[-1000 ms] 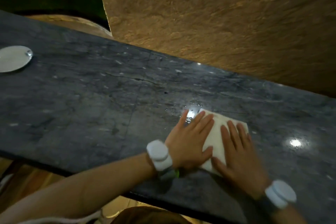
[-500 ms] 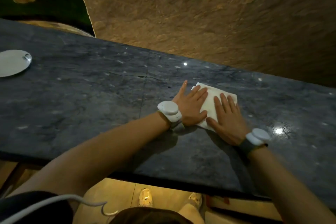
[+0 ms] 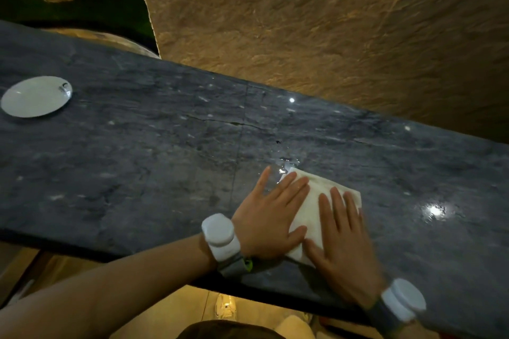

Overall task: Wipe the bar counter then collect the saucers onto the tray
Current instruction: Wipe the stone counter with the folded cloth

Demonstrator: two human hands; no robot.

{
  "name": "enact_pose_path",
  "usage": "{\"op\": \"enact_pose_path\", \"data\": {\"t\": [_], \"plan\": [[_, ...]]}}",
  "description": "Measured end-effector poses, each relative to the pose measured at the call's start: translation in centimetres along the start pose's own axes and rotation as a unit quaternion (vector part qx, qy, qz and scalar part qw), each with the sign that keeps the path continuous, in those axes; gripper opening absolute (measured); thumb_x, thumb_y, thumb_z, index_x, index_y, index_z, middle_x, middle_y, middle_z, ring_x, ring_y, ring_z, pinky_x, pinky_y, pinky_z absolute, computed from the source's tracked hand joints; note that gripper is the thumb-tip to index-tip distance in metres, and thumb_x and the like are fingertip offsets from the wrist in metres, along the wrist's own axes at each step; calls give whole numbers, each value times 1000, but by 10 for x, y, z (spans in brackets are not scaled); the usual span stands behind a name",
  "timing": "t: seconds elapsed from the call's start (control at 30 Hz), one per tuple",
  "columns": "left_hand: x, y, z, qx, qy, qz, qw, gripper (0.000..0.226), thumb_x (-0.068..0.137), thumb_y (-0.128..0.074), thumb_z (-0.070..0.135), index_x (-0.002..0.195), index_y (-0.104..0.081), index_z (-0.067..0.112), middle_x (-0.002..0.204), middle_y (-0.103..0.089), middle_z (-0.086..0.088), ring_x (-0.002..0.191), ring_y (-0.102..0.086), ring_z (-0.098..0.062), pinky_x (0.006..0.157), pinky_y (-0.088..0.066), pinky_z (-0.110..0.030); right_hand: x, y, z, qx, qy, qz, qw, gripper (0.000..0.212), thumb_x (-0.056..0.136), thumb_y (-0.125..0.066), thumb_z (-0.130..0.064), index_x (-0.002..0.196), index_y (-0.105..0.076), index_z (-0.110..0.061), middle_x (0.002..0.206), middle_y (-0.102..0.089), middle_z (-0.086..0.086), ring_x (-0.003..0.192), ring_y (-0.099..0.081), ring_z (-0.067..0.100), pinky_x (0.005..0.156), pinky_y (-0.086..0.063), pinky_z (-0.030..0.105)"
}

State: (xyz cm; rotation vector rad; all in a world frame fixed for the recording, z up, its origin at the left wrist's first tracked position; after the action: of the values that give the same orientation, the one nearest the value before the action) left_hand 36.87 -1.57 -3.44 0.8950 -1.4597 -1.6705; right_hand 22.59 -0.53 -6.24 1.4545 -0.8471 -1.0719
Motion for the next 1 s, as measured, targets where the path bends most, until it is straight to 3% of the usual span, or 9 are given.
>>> {"op": "enact_pose_path", "data": {"t": [0.13,0.3,0.5,0.83,1.0], "plan": [[19,1,-14,-9,-13,8,1000,81,87,-14,63,152,-8,16,162,-6,-3,149,1,-20,116,11,-59,19,7,1,8,5,4,1000,86,83,-6,-77,143,31,-27,159,18,6,147,17,28,116,10,45],[61,3,-51,-3,2,16,1000,82,86,-17,65,153,-8,19,162,-8,0,149,0,-18,110,23,-53,72,23,2,14,-19,17,1000,94,82,-9,-73,154,-3,-12,162,-4,15,148,-1,37,118,-2,51],[88,4,-91,-3,28,12,1000,82,86,-17,67,153,-5,22,162,-5,5,149,0,-14,110,22,-56,119,30,-3,26,-30,36,999,86,89,-25,-67,154,-2,-14,162,-1,14,148,1,36,118,0,51],[70,-2,-79,7,66,32,997,80,86,-16,66,152,-8,22,162,-8,2,149,-3,-18,115,16,-51,106,24,-3,18,6,12,1000,87,88,-12,-73,153,8,-18,162,9,11,148,9,35,117,4,49],[36,-4,-59,9,85,14,996,79,88,-13,66,152,-3,20,162,-2,0,149,2,-19,112,16,-49,81,15,-5,23,52,4,998,92,79,-2,-79,150,16,-23,161,18,6,147,18,29,111,14,44]]}}
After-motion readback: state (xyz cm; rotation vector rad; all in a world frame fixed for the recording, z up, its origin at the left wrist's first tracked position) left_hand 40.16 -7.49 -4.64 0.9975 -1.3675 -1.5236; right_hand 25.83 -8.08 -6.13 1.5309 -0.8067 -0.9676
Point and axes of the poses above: each hand's wrist, its own x-axis towards the middle knuckle, its own y-axis out of the back of the hand, z = x × y, the point moved 7 cm from there along x, towards the middle knuckle
